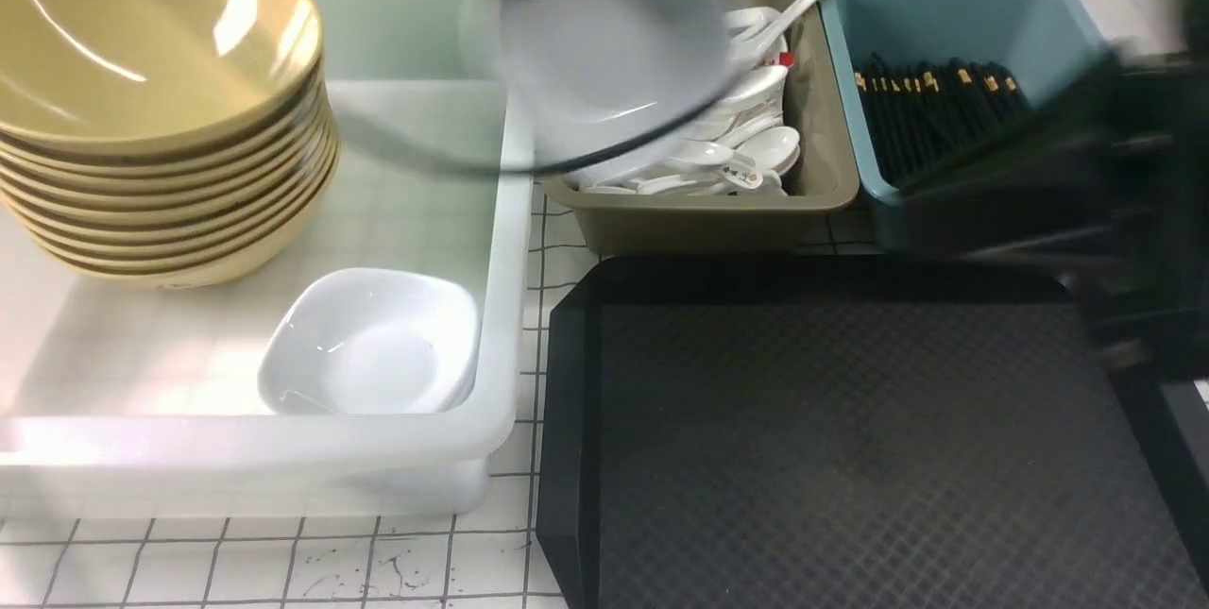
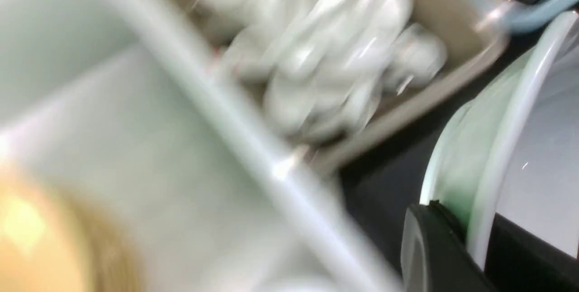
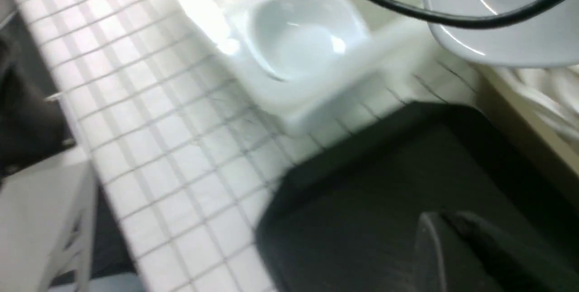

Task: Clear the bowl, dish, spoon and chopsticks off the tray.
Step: Use the left arm to put the plate into the large storage box on the left

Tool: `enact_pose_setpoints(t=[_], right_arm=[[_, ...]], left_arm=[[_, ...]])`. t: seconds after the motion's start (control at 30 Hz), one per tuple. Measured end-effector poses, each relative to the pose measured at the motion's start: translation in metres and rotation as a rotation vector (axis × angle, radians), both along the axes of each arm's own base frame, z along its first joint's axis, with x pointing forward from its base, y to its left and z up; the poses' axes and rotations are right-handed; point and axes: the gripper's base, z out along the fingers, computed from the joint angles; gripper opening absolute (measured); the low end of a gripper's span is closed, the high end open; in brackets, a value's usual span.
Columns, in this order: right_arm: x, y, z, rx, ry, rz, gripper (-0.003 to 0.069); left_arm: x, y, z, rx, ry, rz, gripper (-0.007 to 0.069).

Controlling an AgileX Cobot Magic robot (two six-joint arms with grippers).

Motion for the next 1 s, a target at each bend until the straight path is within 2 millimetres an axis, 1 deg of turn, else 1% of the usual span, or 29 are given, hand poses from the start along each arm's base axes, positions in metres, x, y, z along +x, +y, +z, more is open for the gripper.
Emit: enact_pose_setpoints(t=[0.03,0.07,0.1,0.13,0.2,0.27,0.37,0.43,0.53,0.7,0.77,0.8,0.87,0.9,1.0], right_arm=[[0.002,0.020,-0.003,-0.019,0.004,0.066,0.0047],[0.002,0.025,-0.005,-0.026,0.010,0.080,0.0047],[0.004,0.037,-0.007,-0.041,0.006,0.112,0.0047],[0.005,0.049,-0.011,-0.056,0.011,0.142,0.0047],[0.008,0.066,-0.018,-0.081,0.016,0.178,0.0047],[0.011,0.079,-0.025,-0.100,0.031,0.199,0.0047],[0.017,0.089,-0.033,-0.120,0.051,0.209,0.0047],[0.020,0.092,-0.037,-0.131,0.059,0.208,0.0047],[0.021,0.093,-0.039,-0.137,0.061,0.208,0.0047],[0.021,0.094,-0.038,-0.131,0.055,0.207,0.0047],[0.021,0.094,-0.037,-0.130,0.055,0.206,0.0047],[0.021,0.094,-0.037,-0.129,0.056,0.205,0.0047],[0.021,0.094,-0.037,-0.127,0.059,0.202,0.0047],[0.021,0.094,-0.037,-0.127,0.060,0.201,0.0047],[0.021,0.094,-0.037,-0.124,0.062,0.197,0.0047]], left_arm=[[-0.017,0.030,-0.003,0.002,0.021,0.072,0.0003],[-0.020,0.031,-0.004,0.003,0.023,0.072,0.0003],[-0.029,0.048,-0.014,0.005,0.044,0.123,0.0003],[-0.038,0.063,-0.019,-0.004,0.045,0.169,0.0003],[-0.055,0.090,-0.029,-0.034,0.022,0.266,0.0003],[-0.065,0.109,-0.043,-0.050,0.012,0.339,0.0003],[-0.067,0.122,-0.067,-0.060,0.035,0.393,0.0003],[-0.064,0.124,-0.084,-0.064,0.067,0.395,0.0003],[-0.055,0.121,-0.103,-0.078,0.106,0.376,0.0003],[-0.036,0.112,-0.126,-0.108,0.162,0.330,0.0005],[-0.027,0.109,-0.137,-0.107,0.192,0.304,0.0016],[-0.025,0.108,-0.140,-0.105,0.194,0.298,0.0021],[-0.020,0.107,-0.147,-0.095,0.215,0.288,0.0047],[-0.020,0.107,-0.148,-0.093,0.217,0.286,0.0050],[-0.014,0.107,-0.160,-0.066,0.254,0.274,0.0140]])
